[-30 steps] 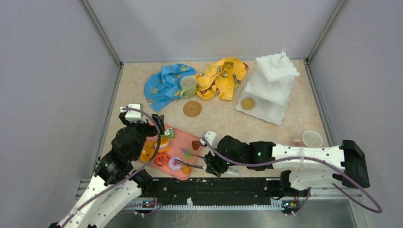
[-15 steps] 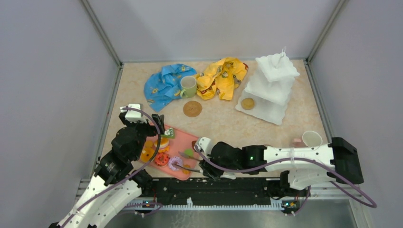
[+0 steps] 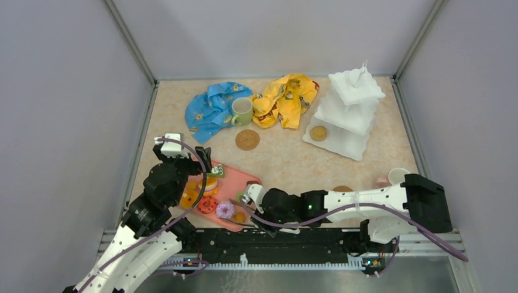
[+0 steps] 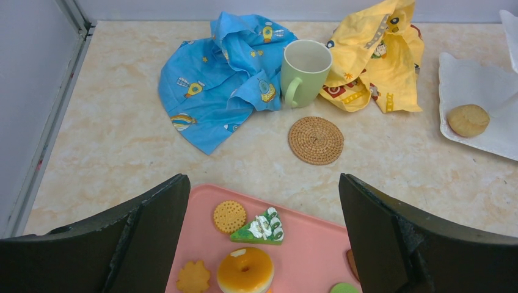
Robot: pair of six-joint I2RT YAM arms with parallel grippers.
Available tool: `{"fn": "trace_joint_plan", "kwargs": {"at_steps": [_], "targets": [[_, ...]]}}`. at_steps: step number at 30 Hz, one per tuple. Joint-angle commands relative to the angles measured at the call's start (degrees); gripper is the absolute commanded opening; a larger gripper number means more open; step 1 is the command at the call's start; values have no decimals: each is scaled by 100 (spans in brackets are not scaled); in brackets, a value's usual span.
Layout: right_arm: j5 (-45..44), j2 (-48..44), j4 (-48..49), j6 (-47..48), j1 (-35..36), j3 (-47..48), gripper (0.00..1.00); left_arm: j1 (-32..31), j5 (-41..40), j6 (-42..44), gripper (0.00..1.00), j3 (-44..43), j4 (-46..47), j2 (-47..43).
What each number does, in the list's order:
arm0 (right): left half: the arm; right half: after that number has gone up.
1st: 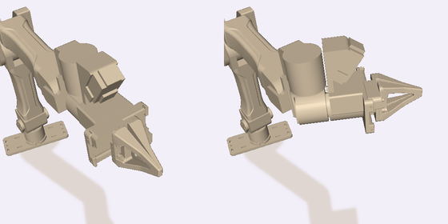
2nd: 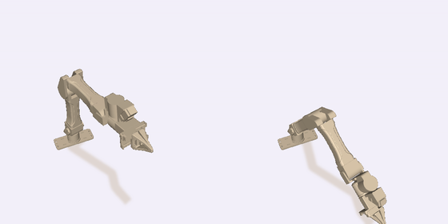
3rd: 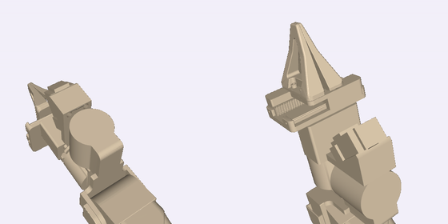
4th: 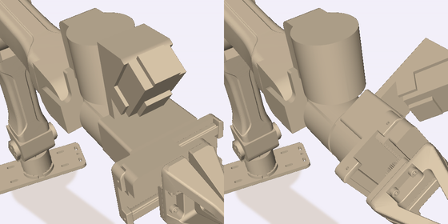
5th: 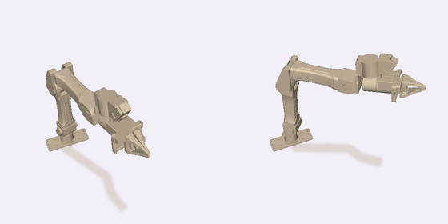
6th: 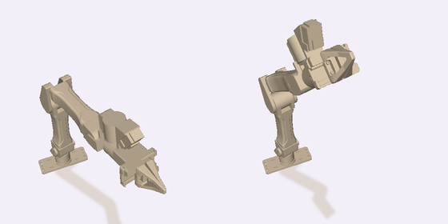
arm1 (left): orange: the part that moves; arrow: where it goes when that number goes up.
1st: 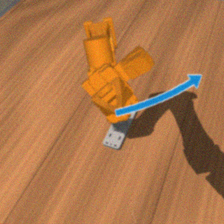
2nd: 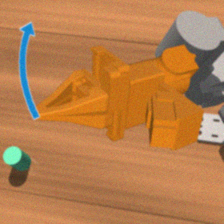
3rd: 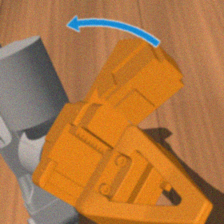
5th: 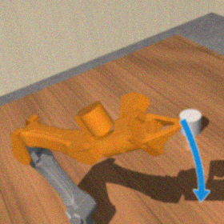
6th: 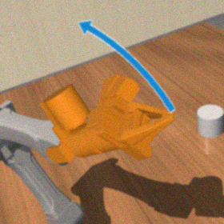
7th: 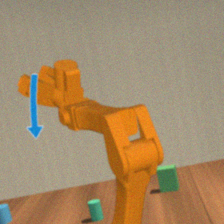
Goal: Serve the afternoon tea
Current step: Pick up the desert from the tray.
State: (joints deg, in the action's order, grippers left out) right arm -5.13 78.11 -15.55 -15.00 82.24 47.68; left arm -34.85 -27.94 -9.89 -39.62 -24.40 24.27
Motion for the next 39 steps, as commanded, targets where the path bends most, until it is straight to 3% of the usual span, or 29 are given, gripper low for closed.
{"fn": "trace_joint_plan", "kwargs": {"at_steps": [1,6,18,31,39], "targets": [[-185,219,285,152,132,266,57,13,-29,49,99,64,256,33],[-326,351,279,189,161,313,57,18,-31,48,99,61,258,38],[-475,83,410,43,172,320,35,21,-19,57,99,67,257,9],[-1176,-1108,-449,-517,119,174,33,21,-26,84,99,63,257,-1],[-1832,-1838,-1385,-1060,-787,136,32,16,-35,40,99,35,192,-15]]}}
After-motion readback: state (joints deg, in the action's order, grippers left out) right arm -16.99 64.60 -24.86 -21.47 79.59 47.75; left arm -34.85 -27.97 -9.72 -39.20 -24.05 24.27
